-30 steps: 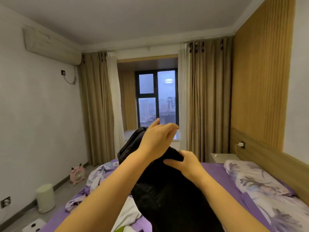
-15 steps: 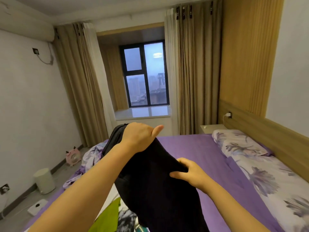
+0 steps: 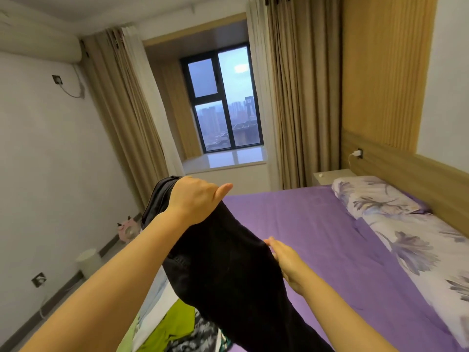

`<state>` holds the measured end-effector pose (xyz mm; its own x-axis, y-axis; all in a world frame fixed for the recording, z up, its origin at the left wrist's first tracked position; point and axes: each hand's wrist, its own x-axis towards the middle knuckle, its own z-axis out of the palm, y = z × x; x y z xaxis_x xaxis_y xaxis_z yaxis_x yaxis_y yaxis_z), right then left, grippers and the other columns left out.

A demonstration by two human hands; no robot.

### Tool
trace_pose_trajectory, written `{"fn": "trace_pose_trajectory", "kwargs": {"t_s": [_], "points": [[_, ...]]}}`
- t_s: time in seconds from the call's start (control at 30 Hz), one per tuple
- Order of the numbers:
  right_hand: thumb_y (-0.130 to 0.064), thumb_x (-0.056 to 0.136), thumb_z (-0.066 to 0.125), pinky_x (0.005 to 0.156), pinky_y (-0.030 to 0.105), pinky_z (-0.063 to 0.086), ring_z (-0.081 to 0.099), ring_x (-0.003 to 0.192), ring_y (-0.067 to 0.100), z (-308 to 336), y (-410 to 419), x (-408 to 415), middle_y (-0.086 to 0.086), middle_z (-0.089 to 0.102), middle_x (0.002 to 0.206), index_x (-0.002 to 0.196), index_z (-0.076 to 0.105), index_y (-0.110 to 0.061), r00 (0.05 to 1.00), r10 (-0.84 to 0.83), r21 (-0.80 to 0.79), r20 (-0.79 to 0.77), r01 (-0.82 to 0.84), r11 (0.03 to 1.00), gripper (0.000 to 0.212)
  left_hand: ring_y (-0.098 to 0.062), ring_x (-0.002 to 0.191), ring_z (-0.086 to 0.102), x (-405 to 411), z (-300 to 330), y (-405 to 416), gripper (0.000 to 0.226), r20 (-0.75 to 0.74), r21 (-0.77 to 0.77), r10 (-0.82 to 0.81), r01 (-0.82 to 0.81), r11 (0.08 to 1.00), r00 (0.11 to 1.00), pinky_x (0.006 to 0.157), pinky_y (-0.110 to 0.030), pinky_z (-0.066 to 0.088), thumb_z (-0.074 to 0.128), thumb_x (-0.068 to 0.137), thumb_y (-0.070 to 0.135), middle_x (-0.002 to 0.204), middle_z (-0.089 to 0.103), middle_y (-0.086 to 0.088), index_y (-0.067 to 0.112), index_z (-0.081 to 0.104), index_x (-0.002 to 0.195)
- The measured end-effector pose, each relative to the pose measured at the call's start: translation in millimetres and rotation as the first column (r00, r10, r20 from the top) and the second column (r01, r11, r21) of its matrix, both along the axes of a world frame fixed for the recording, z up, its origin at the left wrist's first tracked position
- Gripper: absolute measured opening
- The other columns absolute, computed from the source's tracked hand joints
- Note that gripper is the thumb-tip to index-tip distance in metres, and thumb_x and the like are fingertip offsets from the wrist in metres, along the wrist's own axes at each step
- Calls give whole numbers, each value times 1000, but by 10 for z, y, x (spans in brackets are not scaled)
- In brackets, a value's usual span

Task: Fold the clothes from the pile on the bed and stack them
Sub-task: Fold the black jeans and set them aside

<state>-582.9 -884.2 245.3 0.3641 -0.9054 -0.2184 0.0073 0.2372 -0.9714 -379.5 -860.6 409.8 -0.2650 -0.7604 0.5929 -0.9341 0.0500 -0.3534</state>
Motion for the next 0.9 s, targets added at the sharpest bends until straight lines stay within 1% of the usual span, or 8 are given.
{"fn": "trace_pose_trajectory", "kwargs": {"t_s": [0.13, 0.2, 0.33, 0.4, 0.47, 0.57, 0.73, 0.9], "points": [[-14, 100, 44, 66, 35, 45, 52, 66, 24, 116, -22, -9, 13, 53, 71, 83, 56, -3, 984, -84, 267, 158, 39, 963, 24, -18, 39, 47, 145, -45, 107, 85, 59, -40, -12, 15, 999, 998, 65, -29, 44, -4, 93, 63, 43, 50, 3, 17, 50, 47], [-3, 94, 51, 64, 31, 40, 51, 69, 21, 181, -50, -66, 11, 53, 75, 83, 52, -11, 985, -87, 251, 148, 48, 967, 14, -17, 40, 47, 227, -75, 157, 87, 79, -61, 2, 2, 998, 997, 65, -29, 42, -5, 94, 63, 44, 51, 4, 18, 53, 48], [3, 87, 62, 78, 25, 46, 61, 89, 17, 397, -83, -251, 6, 63, 103, 121, 53, -24, 990, -44, 72, 135, 35, 997, 43, -15, 39, 47, 361, -84, 227, 84, 98, -103, 34, -24, 994, 995, 60, -29, 44, 3, 95, 65, 44, 51, 5, 18, 54, 48], [1, 85, 66, 78, 21, 48, 61, 97, 13, 508, -62, -311, 1, 61, 108, 128, 54, -22, 999, 52, -113, 3, -51, 992, 50, -15, 41, 49, 382, -51, 250, 83, 107, -95, 68, -58, 994, 992, 59, -31, 46, 4, 93, 69, 46, 53, 5, 19, 55, 51], [-6, 84, 69, 77, 19, 48, 60, 99, 12, 587, -65, -363, 1, 61, 111, 116, 63, -21, 974, 71, -303, -214, -136, 943, 36, -15, 41, 49, 355, -12, 269, 84, 108, -93, 93, -83, 992, 990, 59, -31, 46, 2, 91, 70, 45, 52, 5, 19, 55, 50], [-21, 85, 69, 73, 26, 46, 57, 87, 14, 599, -99, -520, 2, 62, 93, 92, 69, -19, 868, -126, -573, -480, -202, 794, 7, -15, 39, 46, 241, 9, 287, 85, 100, -75, 120, -113, 991, 988, 59, -30, 45, -3, 90, 69, 43, 49, 5, 18, 50, 48], [-30, 96, 53, 74, 19, 43, 56, 90, 9, 253, 32, -788, -6, 60, 95, 97, 56, -22, 949, 7, -474, -314, -163, 865, 9, -16, 42, 44, 10, -199, 248, 81, -55, 24, 96, -95, 995, 994, 50, -28, 38, -7, 82, 74, 47, 52, 1, 20, 45, 51], [-32, 100, 44, 60, 14, 40, 54, 78, 5, -22, 88, -906, -6, 57, 89, 98, 49, -21, 896, -160, -573, -414, -120, 811, 13, -16, 43, 33, -165, -573, 178, 71, -132, 211, 146, -116, 971, 980, 45, -27, 28, -3, 80, 75, 47, 35, 4, 20, 32, 50]]}}
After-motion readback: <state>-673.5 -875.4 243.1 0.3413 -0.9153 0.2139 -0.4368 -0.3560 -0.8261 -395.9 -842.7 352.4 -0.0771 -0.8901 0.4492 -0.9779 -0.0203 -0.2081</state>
